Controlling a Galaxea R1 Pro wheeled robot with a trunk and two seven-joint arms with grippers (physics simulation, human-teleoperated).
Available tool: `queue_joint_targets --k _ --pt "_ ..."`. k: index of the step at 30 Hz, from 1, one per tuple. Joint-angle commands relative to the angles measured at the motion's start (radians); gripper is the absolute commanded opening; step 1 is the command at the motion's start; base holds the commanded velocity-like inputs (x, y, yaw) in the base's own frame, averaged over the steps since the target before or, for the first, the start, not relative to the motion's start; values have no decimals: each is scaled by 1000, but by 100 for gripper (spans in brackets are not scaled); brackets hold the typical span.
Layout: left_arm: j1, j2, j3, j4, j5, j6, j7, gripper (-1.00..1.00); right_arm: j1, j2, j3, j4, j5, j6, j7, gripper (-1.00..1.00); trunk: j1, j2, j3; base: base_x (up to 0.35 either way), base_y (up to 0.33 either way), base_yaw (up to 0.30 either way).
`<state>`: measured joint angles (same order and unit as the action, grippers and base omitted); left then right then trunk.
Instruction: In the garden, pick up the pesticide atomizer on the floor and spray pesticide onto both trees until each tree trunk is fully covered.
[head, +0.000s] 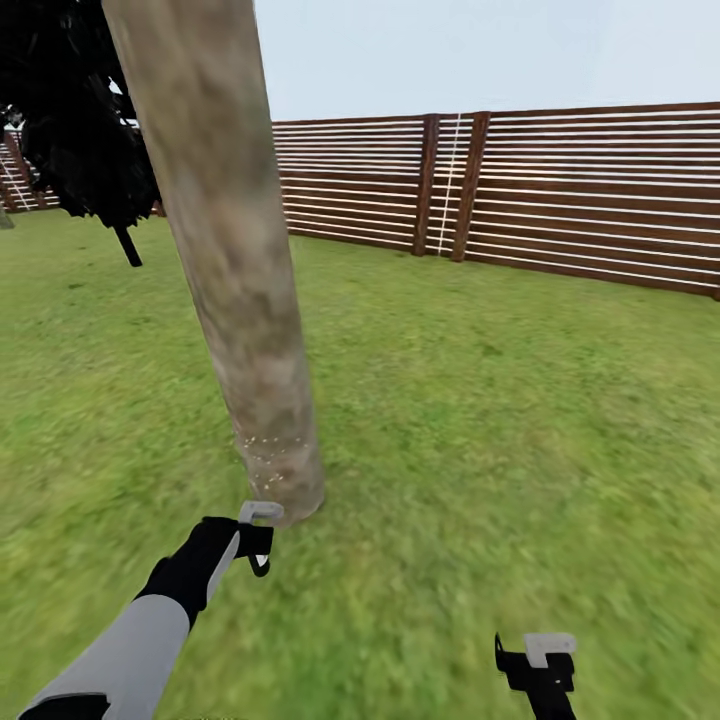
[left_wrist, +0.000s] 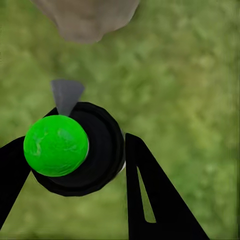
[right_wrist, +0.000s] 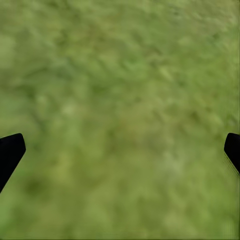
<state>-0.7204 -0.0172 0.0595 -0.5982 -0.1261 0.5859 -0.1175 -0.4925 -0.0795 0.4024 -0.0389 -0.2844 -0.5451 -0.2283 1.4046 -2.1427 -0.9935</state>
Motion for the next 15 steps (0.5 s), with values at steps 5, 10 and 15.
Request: queue_joint_targets --k 5,10,15 --pt "-1 -1 8 -2 -10 5 -8 -100 0 0 9 -1 -7 -1 -3 100 0 0 0 32 -276 47" --pt "-1 -1 6 -2 -10 -4 -8 -100 0 1 9 -1 -7 -1 -3 100 0 0 0 1 -277 36" --pt "-1 -2 7 -2 -10 -8 -8 -100 0 2 9 0 -6 -1 -5 100 0 0 0 64 -277 186"
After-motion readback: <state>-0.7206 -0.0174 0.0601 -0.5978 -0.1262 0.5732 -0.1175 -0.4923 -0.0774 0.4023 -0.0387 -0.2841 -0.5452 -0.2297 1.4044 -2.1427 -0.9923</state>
